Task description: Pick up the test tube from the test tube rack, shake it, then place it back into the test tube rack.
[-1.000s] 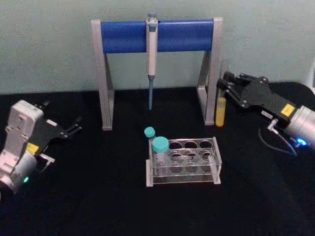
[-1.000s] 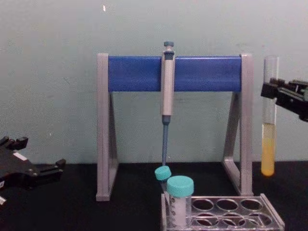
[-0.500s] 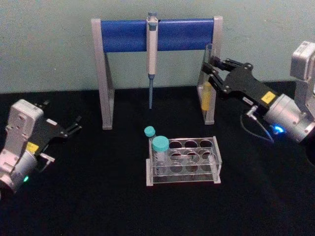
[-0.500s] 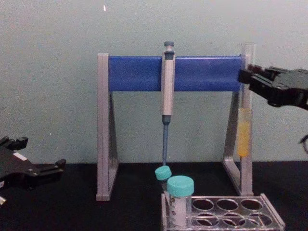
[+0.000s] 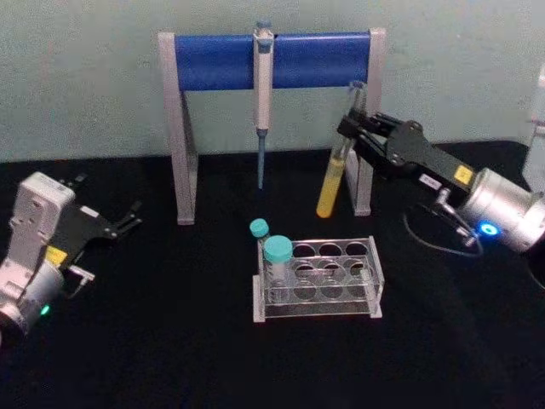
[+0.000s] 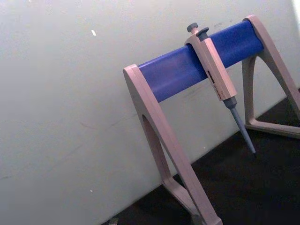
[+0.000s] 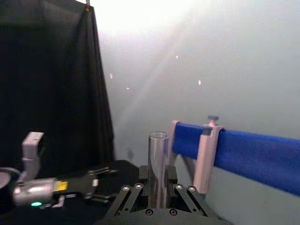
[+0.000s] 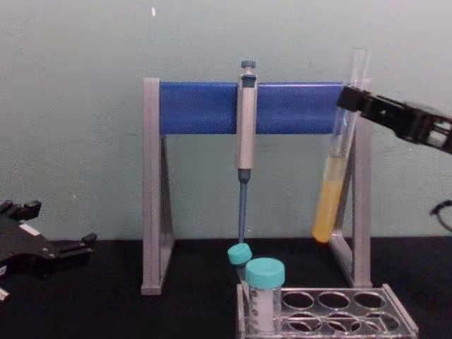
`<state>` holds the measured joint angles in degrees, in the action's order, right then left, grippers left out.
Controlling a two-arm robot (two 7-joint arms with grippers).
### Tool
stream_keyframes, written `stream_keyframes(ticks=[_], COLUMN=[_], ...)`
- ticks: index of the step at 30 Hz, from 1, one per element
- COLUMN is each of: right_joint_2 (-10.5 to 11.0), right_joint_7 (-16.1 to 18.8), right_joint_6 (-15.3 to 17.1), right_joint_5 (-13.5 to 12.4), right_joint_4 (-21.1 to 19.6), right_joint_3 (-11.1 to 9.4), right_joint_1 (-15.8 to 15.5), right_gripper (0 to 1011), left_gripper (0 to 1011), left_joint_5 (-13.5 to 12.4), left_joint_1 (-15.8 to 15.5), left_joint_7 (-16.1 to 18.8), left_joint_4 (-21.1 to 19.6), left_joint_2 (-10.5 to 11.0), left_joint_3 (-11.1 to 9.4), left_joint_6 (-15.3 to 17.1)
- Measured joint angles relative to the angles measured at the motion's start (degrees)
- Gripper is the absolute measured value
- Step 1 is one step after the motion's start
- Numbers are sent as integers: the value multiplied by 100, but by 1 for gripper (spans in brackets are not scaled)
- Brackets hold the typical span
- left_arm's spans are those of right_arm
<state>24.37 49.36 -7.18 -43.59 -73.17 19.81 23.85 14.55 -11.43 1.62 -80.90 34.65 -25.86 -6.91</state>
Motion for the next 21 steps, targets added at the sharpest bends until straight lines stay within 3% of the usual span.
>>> stream_keyframes(ticks=[3, 9, 16, 21], right_joint_2=[178, 590, 902, 857], right_joint_7=[172, 137, -487, -944], right_joint_6=[173, 294, 125, -70], right_joint_5=[-197, -242, 192, 579], right_joint_4=[-81, -324, -536, -567], right_joint_3=[-8, -26, -29, -8], right_joint_1=[-71, -266, -362, -309], right_gripper=[229, 229, 229, 229], left_gripper=[1001, 1001, 1001, 1001], left_joint_5=[0, 0, 0, 0], left_joint_1=[0, 0, 0, 0], left_joint_7=[0, 0, 0, 0], left_joint_4=[0, 0, 0, 0], left_joint_2=[0, 0, 0, 0], left_joint_3=[0, 0, 0, 0], left_joint_6=[0, 0, 0, 0])
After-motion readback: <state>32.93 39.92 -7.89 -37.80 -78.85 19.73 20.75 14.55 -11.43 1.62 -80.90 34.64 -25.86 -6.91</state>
